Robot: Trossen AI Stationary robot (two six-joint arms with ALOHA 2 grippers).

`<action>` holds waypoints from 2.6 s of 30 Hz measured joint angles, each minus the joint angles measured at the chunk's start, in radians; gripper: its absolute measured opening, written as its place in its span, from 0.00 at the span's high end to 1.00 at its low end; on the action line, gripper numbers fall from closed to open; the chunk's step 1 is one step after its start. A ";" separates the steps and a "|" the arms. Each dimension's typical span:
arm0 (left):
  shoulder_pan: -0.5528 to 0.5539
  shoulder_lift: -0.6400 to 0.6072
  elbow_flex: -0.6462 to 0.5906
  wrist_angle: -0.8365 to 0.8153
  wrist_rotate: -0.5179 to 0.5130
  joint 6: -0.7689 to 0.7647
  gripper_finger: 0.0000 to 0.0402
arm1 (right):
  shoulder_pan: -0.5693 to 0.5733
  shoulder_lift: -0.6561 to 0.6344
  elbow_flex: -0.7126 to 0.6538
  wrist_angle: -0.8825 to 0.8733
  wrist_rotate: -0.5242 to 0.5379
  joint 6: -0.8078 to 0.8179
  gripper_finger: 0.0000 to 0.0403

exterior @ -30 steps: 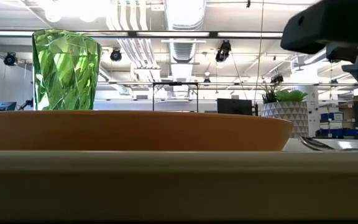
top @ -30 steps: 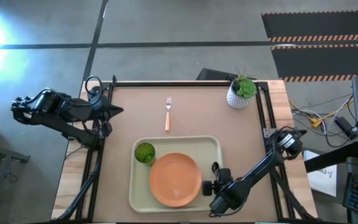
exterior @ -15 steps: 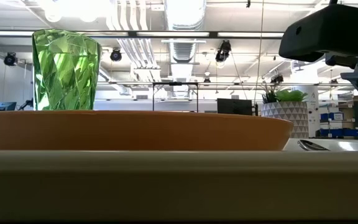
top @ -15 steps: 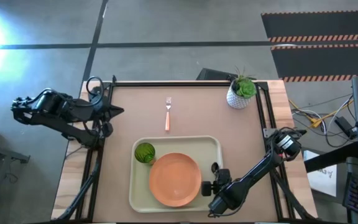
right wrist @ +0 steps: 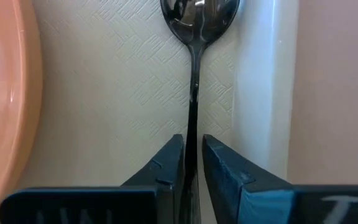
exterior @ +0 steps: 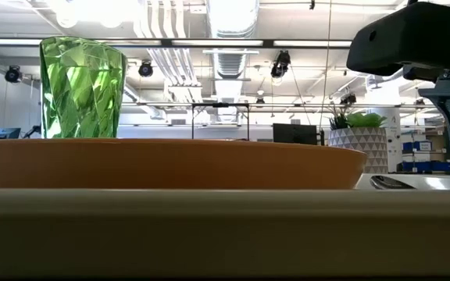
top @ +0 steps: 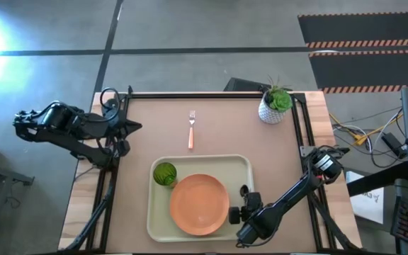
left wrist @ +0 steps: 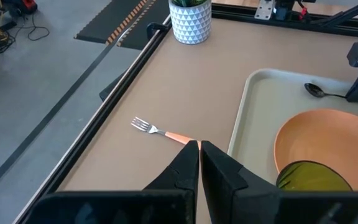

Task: Pick and place plate/cup/fork/spoon on tray
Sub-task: Put the black spoon on the right side of the orange plate, then put the light orange fork on the left side of the black spoon

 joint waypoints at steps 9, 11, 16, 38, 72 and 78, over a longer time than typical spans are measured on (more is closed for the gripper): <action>0.000 0.005 0.000 0.005 0.000 0.000 1.00 | -0.013 -0.074 0.000 -0.091 0.147 -0.006 0.84; 0.000 0.006 0.001 0.007 0.000 0.001 1.00 | -0.029 -0.117 0.000 -0.111 0.209 -0.048 0.84; 0.000 0.006 0.001 0.007 0.000 0.001 1.00 | -0.131 -0.214 0.000 -0.108 0.304 -0.304 0.84; 0.000 -0.106 0.002 -0.012 0.046 0.072 1.00 | -0.806 -0.186 0.002 0.667 -0.056 -1.380 0.84; 0.000 -0.167 0.003 -0.057 0.050 0.109 1.00 | -0.933 0.386 0.851 0.032 -0.150 -1.528 0.67; 0.000 -0.178 0.003 -0.058 0.056 0.109 1.00 | -0.937 0.384 0.823 0.039 -0.150 -1.498 0.59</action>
